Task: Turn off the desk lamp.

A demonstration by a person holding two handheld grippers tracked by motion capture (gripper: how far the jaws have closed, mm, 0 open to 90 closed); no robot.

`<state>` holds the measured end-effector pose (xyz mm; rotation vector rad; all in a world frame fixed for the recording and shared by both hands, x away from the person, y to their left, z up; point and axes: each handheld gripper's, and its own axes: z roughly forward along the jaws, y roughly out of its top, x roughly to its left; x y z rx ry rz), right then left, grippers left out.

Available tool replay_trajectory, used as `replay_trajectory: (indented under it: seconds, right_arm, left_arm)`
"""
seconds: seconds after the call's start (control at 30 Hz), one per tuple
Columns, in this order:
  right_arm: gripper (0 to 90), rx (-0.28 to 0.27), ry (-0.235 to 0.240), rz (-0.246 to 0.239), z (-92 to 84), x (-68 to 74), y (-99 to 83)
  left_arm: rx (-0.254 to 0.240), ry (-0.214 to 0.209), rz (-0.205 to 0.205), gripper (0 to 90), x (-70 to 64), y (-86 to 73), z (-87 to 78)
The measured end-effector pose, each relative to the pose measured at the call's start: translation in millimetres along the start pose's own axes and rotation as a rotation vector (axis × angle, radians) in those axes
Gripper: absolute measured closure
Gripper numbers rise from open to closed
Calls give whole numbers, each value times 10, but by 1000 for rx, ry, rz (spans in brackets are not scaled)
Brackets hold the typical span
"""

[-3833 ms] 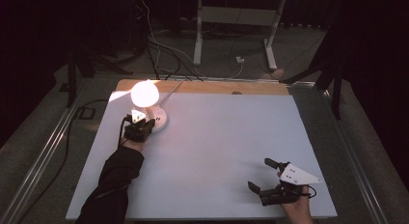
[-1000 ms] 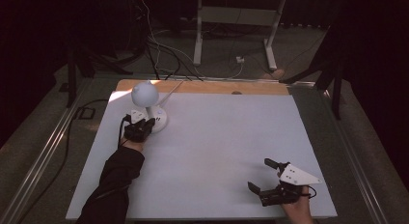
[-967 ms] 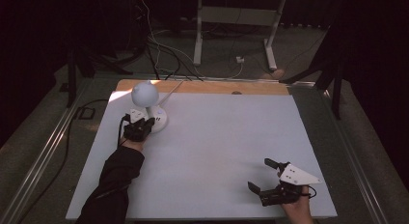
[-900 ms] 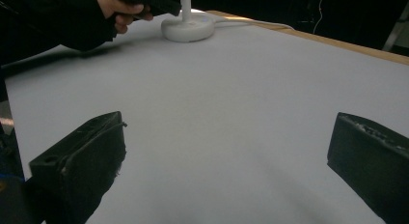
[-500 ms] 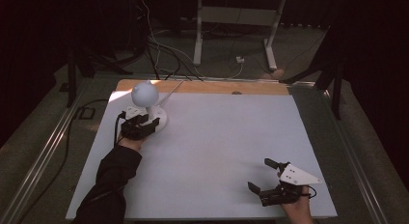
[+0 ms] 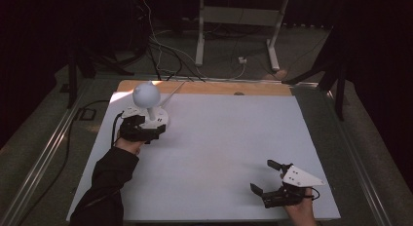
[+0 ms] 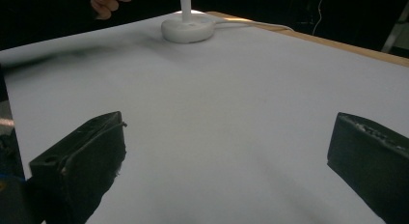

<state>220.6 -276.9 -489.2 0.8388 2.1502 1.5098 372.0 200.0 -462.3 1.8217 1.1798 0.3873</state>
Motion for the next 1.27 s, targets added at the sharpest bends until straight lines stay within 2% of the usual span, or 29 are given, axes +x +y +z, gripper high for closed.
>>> replay_trajectory:
  seconds: [0.17,0.5,0.83,0.97,1.07,1.13,1.27]
  right_arm:
    - [0,0,0,1,3,2,1]
    - [0,-1,0,1,7,5,6]
    - [0,2,1,1,7,8,5]
    - [0,5,0,-1,9,11,4]
    - [0,4,1,-1,10,9,4]
    - [0,7,2,1,11,8,2]
    - [0,7,3,-2,15,16,3]
  left_arm:
    - [13,-11,17,10,-7,-39,-65]
    - [27,-44,47,10,-46,-253,-216]
    - [5,-79,84,10,-118,-506,-429]
    - [26,-128,161,10,-187,-647,-492]
    - [42,-178,173,10,-230,-757,-538]
    - [50,-184,190,10,-254,-808,-554]
    - [50,-203,189,10,-272,-855,-577]
